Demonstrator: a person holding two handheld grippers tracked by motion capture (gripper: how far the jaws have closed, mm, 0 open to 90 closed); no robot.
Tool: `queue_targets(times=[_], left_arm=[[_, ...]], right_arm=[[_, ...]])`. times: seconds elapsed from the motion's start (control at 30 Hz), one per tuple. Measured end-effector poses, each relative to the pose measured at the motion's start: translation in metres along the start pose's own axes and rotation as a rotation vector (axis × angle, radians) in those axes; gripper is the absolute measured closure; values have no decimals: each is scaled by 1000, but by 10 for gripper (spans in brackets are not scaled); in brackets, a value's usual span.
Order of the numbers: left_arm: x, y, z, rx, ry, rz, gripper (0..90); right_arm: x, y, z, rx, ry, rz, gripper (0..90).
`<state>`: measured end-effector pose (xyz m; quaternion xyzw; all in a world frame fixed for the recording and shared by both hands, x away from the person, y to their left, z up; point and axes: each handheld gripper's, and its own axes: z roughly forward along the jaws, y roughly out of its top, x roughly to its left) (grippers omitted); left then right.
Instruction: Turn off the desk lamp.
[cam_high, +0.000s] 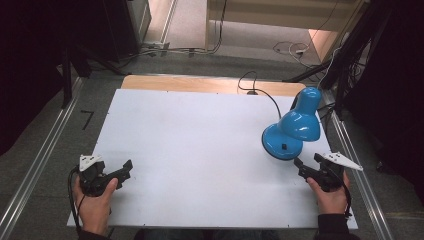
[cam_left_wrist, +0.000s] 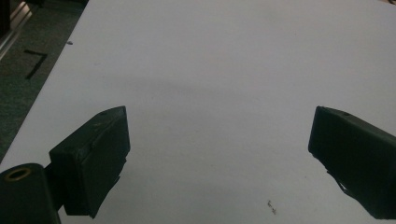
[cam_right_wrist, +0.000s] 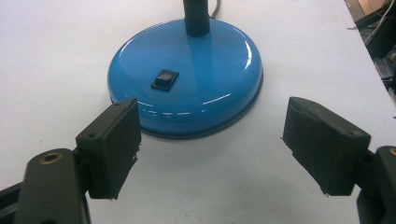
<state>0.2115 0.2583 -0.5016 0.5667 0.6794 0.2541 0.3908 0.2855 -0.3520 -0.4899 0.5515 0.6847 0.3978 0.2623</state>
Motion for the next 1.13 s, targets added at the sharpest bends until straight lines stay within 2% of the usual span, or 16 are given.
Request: queue_targets(times=[0.8, 1.03, 1.13], left_arm=[[0, 0, 0, 1, 2, 1, 59], [-1, 0, 1, 0, 0, 3, 60], [-2, 0, 2, 5, 1, 6, 59]], right_arm=[[-12, -11, -19, 8, -33, 0, 180], [-18, -18, -24, 26, -45, 6, 179], [-23, -21, -21, 43, -52, 14, 164]])
